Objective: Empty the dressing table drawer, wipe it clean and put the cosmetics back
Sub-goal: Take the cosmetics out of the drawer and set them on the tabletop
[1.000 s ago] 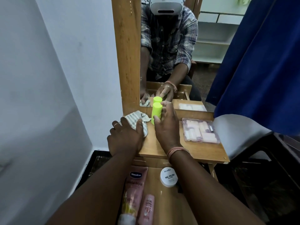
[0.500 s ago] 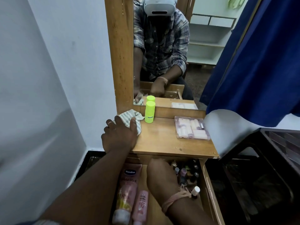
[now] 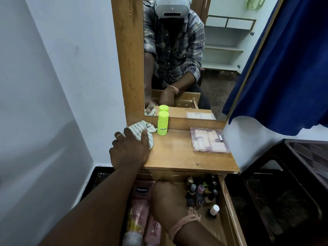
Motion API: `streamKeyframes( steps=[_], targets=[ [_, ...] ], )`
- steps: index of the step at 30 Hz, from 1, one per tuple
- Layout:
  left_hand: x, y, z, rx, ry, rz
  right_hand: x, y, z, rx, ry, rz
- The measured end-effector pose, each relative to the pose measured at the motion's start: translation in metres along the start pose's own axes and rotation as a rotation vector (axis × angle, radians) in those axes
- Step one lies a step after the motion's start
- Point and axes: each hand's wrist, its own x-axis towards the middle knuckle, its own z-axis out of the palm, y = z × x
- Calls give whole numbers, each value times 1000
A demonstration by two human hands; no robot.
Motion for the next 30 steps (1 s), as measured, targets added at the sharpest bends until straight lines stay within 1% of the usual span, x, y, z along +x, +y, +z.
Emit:
streamKeyframes(
  steps=[3, 6, 8, 10, 13, 15, 16, 19, 22, 26, 29, 30],
  targets=[
    [-1, 0, 0, -6, 7, 5, -5, -2, -13, 80, 16, 18],
    [-1, 0, -2, -6, -3, 6, -22, -7, -47, 124, -45, 15],
    [-1, 0, -1, 14, -4, 9, -33, -4, -81, 161, -54, -2],
    [-1, -1, 1, 25, -3, 13, -34, 2, -119, 211, -18, 6],
    [0, -3, 1, 2, -8, 22, 1, 18, -150, 343, 150, 121],
    [1, -2, -2, -22, -14, 21, 33, 28, -146, 379, 284, 148],
    [1, -2, -2, -27, -10, 18, 48, 31, -138, 371, 324, 148],
    [1, -2, -2, -17, -12, 8, 80, 37, -116, 310, 399, 126],
    [0, -2, 0, -4, -14, 6, 94, 37, -101, 276, 455, 113],
    [-1, -1, -2, -26, -28, -2, 84, 25, -101, 307, 471, 115],
    [1, -2, -2, -25, -17, 0, 45, 15, -114, 401, 494, 60],
    [1, -2, -2, -26, -19, -3, 26, 10, -116, 409, 476, 30]
  ],
)
